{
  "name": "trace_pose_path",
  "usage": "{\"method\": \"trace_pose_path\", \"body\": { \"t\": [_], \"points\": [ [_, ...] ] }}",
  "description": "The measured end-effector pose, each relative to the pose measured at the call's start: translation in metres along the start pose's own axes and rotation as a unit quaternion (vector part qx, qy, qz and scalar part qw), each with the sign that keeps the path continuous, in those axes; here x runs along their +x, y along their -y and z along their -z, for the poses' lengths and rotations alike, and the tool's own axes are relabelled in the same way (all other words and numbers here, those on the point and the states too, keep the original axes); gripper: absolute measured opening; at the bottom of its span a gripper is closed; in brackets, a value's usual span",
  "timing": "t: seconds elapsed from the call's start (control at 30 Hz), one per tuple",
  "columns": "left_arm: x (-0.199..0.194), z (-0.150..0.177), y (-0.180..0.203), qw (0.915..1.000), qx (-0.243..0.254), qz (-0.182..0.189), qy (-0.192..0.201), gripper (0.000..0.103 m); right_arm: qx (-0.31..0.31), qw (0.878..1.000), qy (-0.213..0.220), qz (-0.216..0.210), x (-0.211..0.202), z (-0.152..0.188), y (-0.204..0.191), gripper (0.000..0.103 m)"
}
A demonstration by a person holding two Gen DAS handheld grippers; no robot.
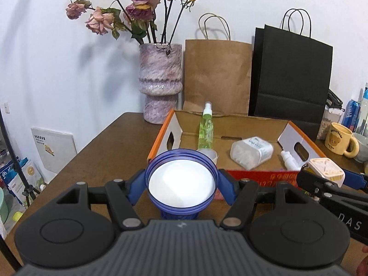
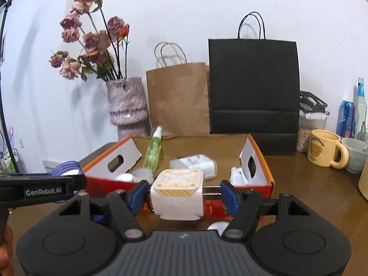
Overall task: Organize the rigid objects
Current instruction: 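Carry the jar lid and plug adapter over the box with both tools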
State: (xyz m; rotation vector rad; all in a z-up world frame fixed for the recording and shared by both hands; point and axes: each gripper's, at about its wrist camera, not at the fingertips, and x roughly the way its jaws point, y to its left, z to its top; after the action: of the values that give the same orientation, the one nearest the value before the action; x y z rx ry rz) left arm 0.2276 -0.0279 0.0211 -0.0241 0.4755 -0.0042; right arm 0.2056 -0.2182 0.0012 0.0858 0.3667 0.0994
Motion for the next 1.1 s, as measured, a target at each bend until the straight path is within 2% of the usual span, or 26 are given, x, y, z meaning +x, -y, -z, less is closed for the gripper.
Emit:
{"method": "trace_pose_path", "body": {
  "t": [0.57, 1.1],
  "points": [
    [0.031, -0.033, 0.023, 0.9996, -0.015, -0.003, 0.024, 0.068, 0.009, 0.999, 0.042, 0.003, 0.026, -0.028, 0.015, 0.067],
    [0.087, -0.052, 0.035, 0.9997, -0.013, -0.007, 0.02, 0.068, 0.004, 0.999, 0.043, 0.006, 0.075, -0.042, 0.027, 0.067]
  ]
}}
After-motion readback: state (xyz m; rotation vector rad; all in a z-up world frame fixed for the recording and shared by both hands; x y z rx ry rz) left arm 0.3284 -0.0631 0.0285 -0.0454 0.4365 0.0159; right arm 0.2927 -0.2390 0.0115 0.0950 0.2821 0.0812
